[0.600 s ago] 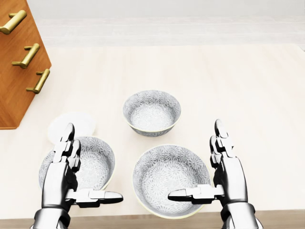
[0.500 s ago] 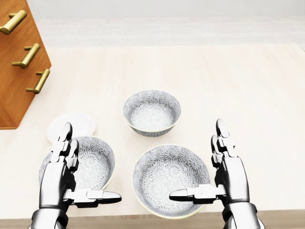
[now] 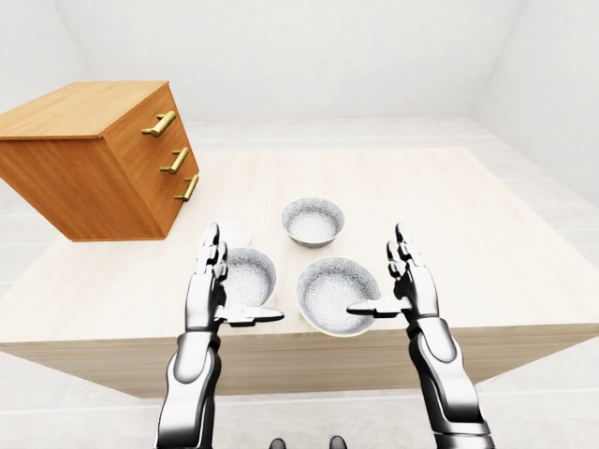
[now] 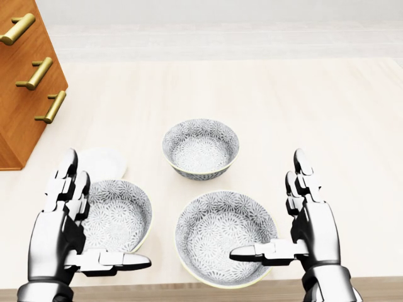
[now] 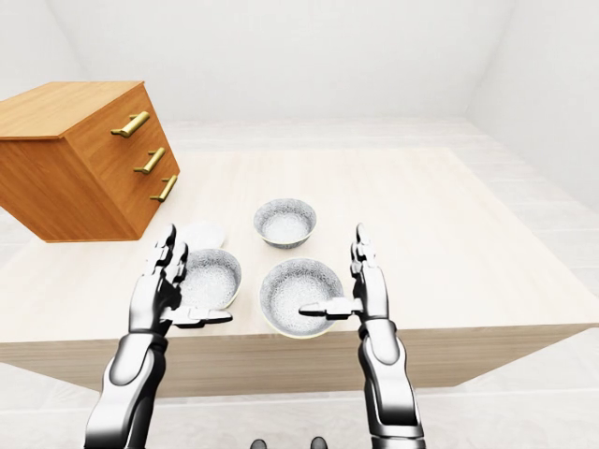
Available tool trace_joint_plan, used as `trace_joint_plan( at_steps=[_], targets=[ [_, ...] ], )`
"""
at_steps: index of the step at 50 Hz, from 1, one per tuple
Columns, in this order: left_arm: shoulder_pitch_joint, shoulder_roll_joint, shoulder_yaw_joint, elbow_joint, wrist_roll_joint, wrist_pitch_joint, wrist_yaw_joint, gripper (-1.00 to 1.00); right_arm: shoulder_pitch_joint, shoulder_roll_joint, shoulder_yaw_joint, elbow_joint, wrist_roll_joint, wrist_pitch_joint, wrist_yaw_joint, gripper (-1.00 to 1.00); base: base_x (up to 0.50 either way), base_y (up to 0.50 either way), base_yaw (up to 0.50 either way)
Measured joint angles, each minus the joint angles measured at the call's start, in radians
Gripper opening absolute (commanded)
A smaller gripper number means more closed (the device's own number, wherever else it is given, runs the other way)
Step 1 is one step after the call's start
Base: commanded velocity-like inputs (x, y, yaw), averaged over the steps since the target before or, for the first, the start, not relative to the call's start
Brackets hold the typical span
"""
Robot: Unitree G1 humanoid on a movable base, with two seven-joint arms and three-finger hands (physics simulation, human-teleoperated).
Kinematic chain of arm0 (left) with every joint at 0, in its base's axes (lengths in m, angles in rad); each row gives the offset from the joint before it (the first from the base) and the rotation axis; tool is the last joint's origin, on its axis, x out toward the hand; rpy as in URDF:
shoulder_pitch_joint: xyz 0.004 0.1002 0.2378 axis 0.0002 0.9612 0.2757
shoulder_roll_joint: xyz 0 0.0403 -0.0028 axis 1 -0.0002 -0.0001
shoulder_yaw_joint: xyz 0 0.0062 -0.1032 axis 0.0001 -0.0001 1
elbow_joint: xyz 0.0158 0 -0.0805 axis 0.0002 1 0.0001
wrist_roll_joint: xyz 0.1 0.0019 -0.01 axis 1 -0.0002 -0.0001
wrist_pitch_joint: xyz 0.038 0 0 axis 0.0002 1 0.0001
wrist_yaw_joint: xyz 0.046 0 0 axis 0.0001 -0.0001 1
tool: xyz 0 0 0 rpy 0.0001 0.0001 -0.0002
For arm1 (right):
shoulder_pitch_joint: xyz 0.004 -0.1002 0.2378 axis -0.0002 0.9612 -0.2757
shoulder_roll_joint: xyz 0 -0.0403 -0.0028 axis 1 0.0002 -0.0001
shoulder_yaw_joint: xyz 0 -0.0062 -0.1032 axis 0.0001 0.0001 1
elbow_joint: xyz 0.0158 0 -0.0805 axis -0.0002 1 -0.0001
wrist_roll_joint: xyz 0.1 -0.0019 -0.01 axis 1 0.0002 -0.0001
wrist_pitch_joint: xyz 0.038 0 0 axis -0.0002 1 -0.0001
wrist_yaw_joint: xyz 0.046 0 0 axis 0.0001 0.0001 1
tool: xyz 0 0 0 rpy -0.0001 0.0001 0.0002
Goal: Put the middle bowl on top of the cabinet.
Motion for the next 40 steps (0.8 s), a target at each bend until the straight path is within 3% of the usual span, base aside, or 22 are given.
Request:
trace_joint_plan(
  at_steps=[4,15,40],
  targets=[
    [0.017,0.001,0.005,-0.066,-0.005,0.0,-0.006,1.0,0.013,0.0,0.001,-0.059,0.005,0.028,0.002,1.0,0.0,0.0,0.0],
    [0.052,-0.002,0.026,-0.209,-0.019,0.0,-0.025,1.0,0.055,0.005,0.018,-0.194,-0.015,0.028,-0.003,1.0,0.0,0.0,0.0],
    [0.074,-0.011,0.062,-0.292,-0.033,0.0,-0.049,1.0,0.097,0.012,0.044,-0.292,-0.044,0.028,0.001,1.0,0.0,0.46,0.0]
  ],
)
